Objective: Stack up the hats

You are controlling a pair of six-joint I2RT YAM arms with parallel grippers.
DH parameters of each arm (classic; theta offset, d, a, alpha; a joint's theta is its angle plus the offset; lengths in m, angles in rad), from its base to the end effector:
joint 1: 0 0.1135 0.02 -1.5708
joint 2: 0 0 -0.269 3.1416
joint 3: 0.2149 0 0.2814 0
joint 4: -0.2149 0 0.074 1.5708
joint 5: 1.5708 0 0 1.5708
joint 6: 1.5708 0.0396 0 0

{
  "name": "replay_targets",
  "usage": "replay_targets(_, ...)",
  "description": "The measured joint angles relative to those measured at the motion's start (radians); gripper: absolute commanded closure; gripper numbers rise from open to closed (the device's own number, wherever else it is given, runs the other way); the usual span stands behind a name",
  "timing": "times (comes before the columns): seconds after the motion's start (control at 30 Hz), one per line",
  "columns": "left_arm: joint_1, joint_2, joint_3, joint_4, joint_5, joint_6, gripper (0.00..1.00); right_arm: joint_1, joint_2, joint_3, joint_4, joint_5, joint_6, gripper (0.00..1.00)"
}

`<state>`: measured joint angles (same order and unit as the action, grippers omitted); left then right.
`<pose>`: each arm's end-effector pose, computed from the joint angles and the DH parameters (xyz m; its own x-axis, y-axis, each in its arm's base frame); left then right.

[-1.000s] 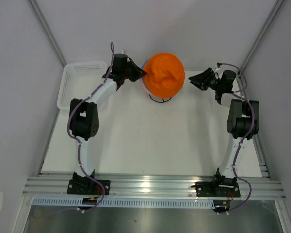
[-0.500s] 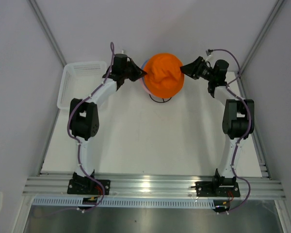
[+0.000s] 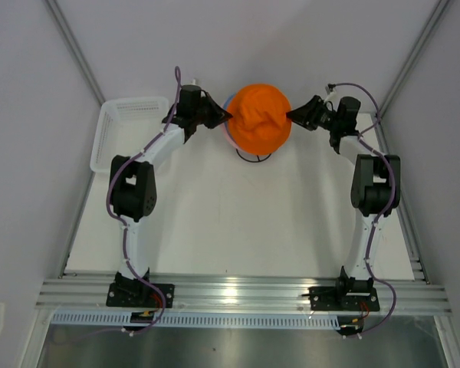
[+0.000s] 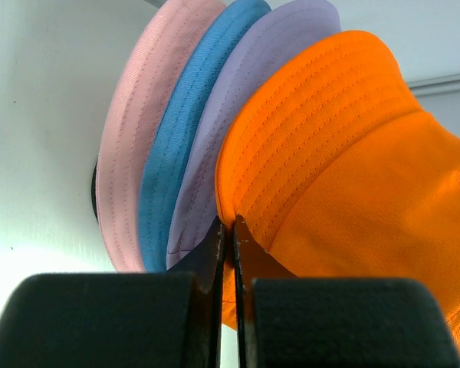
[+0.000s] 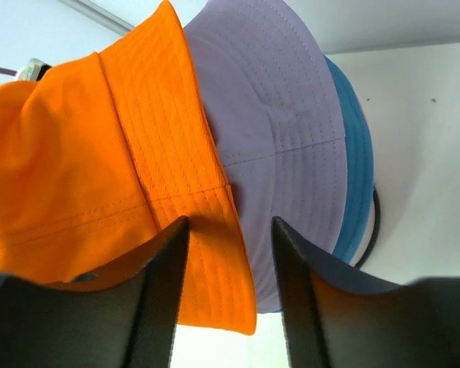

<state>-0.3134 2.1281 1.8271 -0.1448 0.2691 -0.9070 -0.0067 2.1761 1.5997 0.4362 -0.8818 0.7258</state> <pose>0.5141 -0.1777 0.2692 -0.6666 -0.5822 -0.4656 0.0006 0.6241 -0.7813 0.5347 0.0270 0.2213 -0.6090 0.4261 -0.6690 -0.4757 0.4787 0.7379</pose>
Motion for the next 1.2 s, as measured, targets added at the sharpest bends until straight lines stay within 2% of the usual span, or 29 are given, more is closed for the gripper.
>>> replay_targets(0.13, 0.000, 0.000, 0.000, 0.000, 0.000, 0.000, 0.99, 0.002, 0.016, 0.002, 0.018, -0.010, 0.018, 0.74)
replay_targets(0.17, 0.000, 0.000, 0.000, 0.000, 0.001, 0.000, 0.99, 0.004, 0.024, 0.003, 0.028, -0.013, 0.024, 0.87)
replay_targets(0.23, 0.000, 0.000, 0.000, 0.000, 0.001, 0.002, 0.99, 0.010, 0.042, 0.010, 0.053, -0.020, 0.044, 0.99)
replay_targets(0.4, 0.002, 0.000, 0.016, -0.027, -0.008, 0.008, 0.99, 0.022, 0.088, 0.015, 0.108, -0.019, 0.105, 1.00)
replay_targets(0.77, 0.002, 0.000, 0.047, -0.113, -0.045, -0.039, 0.99, 0.020, 0.107, 0.080, -0.009, 0.039, 0.084, 1.00)
replay_targets(0.83, 0.002, 0.000, 0.047, -0.116, -0.047, -0.045, 0.99, 0.020, 0.111, 0.087, -0.013, 0.036, 0.085, 0.93)
replay_targets(0.87, 0.002, 0.000, 0.047, -0.116, -0.047, -0.046, 0.99, 0.020, 0.114, 0.091, -0.013, 0.035, 0.086, 0.81)
replay_targets(0.93, 0.003, 0.000, 0.046, -0.116, -0.046, -0.045, 0.99, 0.020, 0.117, 0.094, -0.023, 0.031, 0.085, 0.71)
replay_targets(0.97, 0.003, 0.000, 0.041, -0.110, -0.045, -0.045, 0.99, 0.019, 0.117, 0.094, -0.032, 0.029, 0.080, 0.59)
replay_targets(1.03, 0.004, 0.000, 0.030, -0.100, -0.041, -0.045, 0.94, 0.019, 0.116, 0.094, -0.061, 0.028, 0.064, 0.48)
replay_targets(1.07, 0.005, 0.000, 0.024, -0.097, -0.038, -0.043, 0.90, 0.019, 0.114, 0.095, -0.080, 0.029, 0.047, 0.35)
replay_targets(1.1, 0.005, 0.000, 0.019, -0.096, -0.032, -0.042, 0.68, 0.016, 0.108, 0.095, -0.111, 0.030, 0.027, 0.28)
replay_targets(1.13, 0.006, -0.001, 0.016, -0.097, -0.030, -0.039, 0.56, 0.014, 0.101, 0.095, -0.138, 0.031, 0.008, 0.12)
replay_targets(1.17, 0.006, -0.003, 0.010, -0.097, -0.030, -0.027, 0.46, 0.013, 0.087, 0.095, -0.176, 0.037, -0.018, 0.03)
replay_targets(1.2, 0.008, -0.010, -0.002, -0.098, -0.029, -0.018, 0.26, 0.006, 0.067, 0.095, -0.227, 0.045, -0.050, 0.00)
